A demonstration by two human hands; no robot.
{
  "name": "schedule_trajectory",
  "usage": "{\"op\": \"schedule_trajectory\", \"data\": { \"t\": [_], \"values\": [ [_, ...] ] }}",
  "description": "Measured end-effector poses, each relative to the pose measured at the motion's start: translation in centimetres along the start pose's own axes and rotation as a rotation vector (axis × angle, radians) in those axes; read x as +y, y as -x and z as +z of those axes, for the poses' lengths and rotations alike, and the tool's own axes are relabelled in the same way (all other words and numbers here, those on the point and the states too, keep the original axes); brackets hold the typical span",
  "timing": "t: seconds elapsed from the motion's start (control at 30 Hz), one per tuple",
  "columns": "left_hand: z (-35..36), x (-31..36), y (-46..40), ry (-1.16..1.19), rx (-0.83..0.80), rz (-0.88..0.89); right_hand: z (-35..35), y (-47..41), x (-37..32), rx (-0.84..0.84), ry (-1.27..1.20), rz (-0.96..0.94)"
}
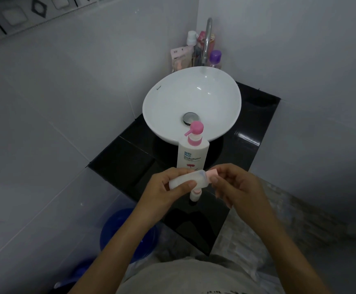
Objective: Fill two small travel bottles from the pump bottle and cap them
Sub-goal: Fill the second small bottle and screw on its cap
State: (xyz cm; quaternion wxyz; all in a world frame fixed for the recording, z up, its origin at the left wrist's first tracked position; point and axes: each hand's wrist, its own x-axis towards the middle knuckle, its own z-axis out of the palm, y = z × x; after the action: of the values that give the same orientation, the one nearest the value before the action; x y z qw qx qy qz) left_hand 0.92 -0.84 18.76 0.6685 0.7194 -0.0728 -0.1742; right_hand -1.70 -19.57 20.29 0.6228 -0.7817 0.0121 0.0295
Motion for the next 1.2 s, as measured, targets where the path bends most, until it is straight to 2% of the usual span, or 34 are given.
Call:
{"op": "schedule_trajectory", "data": {
  "t": [0.17,0.37,0.53,0.6,0.73,1.2],
  "values": [
    [0.3,-0.3,0.1,-0.056,0.045,0.037,1.0,-0.1,0.3,0.106,-0.058,0.073],
    [-0.4,-1.7,-0.1,-0.158,0.036,0.042,1.7,-0.3,1.4,0.132,-0.064,0.103],
    [-1.2,-3.4,-0.6,-0.279,-0.051,-0.021,2.2,-0.7,2.0,0.052,0.102,0.082],
    [-1.4,-4.6,-1.1,-0.293,-0.038,-0.038,2.2,-0.9,2.0,0.085,0.134,0.083],
    [-1.7,-7.9,-2.3,-0.393,0.024,-0.143,1.2,-0.9,2.2,0.193,0.076,0.115],
    [-1.7,-14.5,-5.1,-0.451,0.046,-0.199,0.4,-0.4,3.2,0.200,0.092,0.196]
  ]
}}
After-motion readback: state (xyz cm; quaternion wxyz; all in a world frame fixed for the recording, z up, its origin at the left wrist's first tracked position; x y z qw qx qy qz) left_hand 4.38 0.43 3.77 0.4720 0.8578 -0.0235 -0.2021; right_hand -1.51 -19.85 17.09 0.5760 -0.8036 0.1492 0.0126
